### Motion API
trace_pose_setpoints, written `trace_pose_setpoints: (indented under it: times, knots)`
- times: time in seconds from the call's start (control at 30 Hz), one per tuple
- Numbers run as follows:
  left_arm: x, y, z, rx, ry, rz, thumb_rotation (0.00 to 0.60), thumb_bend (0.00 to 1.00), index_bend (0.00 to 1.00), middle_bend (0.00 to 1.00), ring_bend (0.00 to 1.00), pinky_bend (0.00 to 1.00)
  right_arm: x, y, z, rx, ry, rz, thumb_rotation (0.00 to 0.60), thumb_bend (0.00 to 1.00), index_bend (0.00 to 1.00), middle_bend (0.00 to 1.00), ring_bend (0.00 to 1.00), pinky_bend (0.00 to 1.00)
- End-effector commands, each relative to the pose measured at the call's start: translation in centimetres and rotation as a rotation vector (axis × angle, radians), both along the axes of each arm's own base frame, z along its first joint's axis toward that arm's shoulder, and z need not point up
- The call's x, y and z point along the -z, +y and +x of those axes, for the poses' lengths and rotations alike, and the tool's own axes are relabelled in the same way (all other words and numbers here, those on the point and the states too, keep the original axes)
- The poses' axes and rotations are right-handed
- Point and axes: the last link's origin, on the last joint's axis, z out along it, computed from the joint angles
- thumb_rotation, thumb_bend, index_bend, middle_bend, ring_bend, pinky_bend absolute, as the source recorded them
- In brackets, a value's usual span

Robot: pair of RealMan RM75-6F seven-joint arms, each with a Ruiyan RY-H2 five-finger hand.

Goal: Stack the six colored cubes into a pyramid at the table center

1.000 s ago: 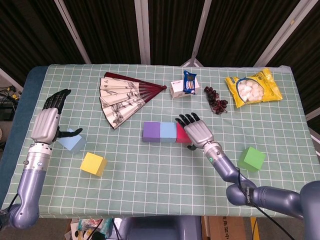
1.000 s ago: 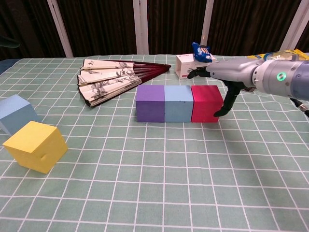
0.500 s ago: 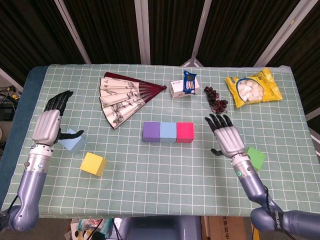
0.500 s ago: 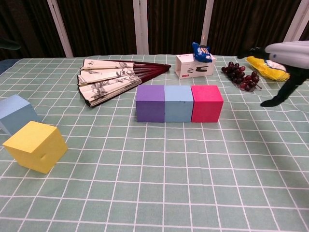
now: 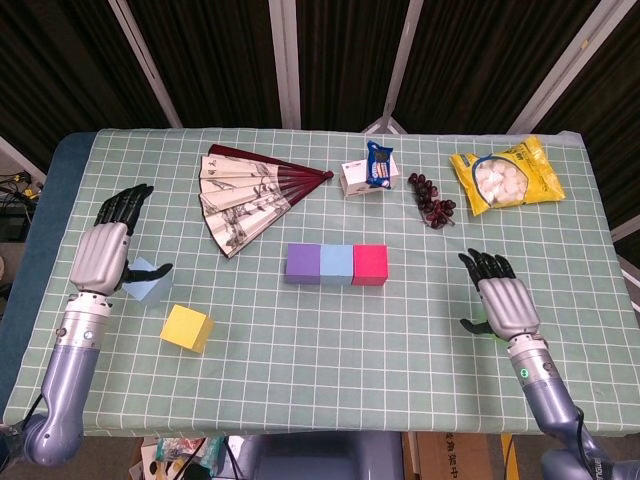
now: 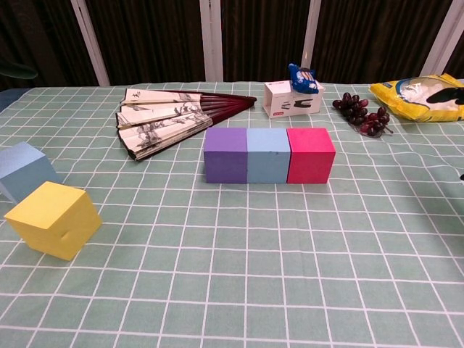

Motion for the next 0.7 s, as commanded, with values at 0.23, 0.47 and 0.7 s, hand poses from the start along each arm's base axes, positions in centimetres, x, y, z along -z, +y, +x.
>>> trace_pose_setpoints:
  times: [0.23,0.47,0.7]
  knots:
    - [-0.5,0.1,-0.1,-0.006,-0.019,0.009,0.600,0.12,0.00,0.04,0.03,0.00,1.6,1.0,-1.4,0.089,-0.013,0.030,0.600,0.21,0.00,0.02,0.00,0.00]
    - [0.0,0.2,-0.5,-0.015,-0.001,-0.013,0.600,0.12,0.00,0.04,0.03,0.00,1.4,1.6,-1.4,0.042,0.004,-0.001,0.600,0.21,0.00,0.02,0.00,0.00]
    - [0.9,0.0,-0.6,-0.007,0.041,-0.051,0.600,0.12,0.00,0.04,0.03,0.00,1.0,2.2,-2.2,0.022,0.001,-0.016,0.600,0.21,0.00,0.02,0.00,0.00]
